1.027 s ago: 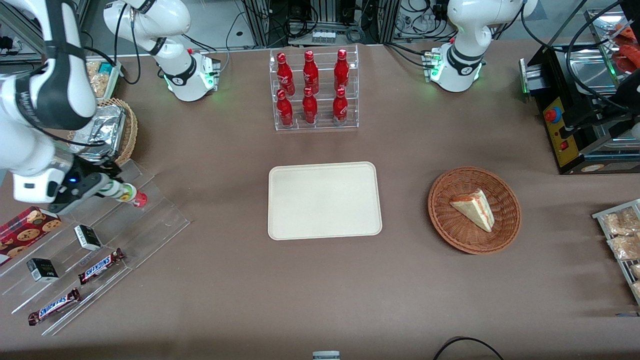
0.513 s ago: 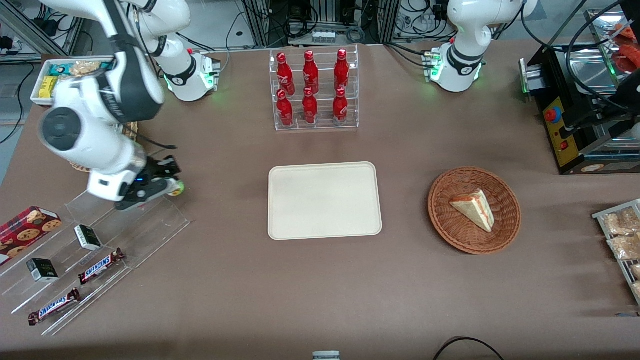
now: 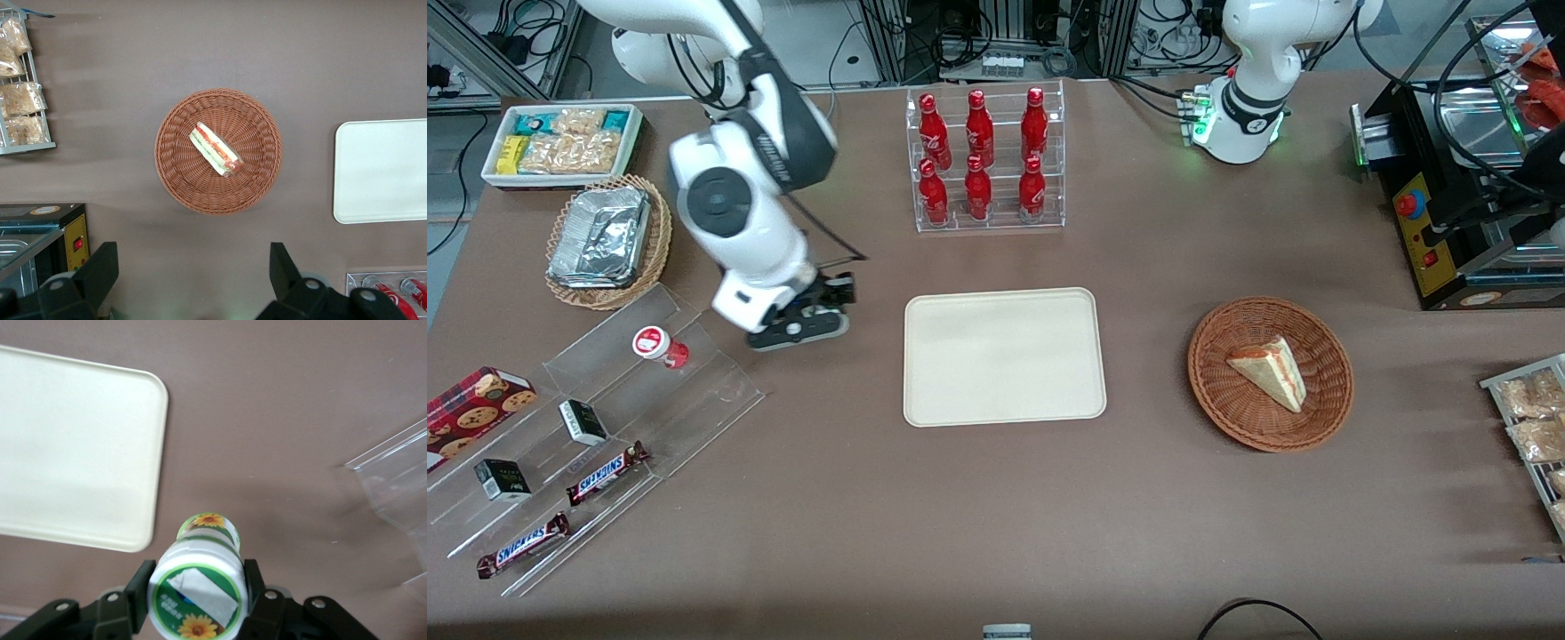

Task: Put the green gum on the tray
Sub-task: 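Lift the gum tub and carry it over the cream tray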

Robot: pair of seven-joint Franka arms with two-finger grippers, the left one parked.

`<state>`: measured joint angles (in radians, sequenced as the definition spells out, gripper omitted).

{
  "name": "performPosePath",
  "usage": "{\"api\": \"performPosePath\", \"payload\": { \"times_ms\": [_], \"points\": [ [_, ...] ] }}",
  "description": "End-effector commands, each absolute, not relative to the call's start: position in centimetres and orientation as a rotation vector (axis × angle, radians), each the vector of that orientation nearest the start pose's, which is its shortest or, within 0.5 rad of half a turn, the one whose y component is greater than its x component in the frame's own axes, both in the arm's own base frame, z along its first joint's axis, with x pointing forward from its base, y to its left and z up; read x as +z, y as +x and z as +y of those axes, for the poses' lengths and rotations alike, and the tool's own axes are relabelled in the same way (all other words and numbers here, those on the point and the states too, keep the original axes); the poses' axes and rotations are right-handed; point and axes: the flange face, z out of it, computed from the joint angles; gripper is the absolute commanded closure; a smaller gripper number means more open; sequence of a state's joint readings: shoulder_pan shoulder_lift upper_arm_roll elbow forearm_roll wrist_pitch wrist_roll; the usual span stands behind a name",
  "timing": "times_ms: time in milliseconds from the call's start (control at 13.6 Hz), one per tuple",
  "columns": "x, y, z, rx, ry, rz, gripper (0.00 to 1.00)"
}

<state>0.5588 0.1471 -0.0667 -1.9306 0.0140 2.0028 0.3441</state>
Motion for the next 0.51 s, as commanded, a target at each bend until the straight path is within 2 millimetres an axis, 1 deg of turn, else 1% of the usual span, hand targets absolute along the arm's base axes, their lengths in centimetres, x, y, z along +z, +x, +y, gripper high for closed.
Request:
{"api": "performPosePath", "payload": {
  "times_ms": [0,220,440],
  "points": [
    [39.4,52.7,33.0,0.105,-3.157,-0.061,1.0],
    [37.3,53.2,37.9,0.099,-3.151,0.073,1.0],
    [34.4,53.7,42.7,0.055,-3.117,0.191,1.0]
  ]
}}
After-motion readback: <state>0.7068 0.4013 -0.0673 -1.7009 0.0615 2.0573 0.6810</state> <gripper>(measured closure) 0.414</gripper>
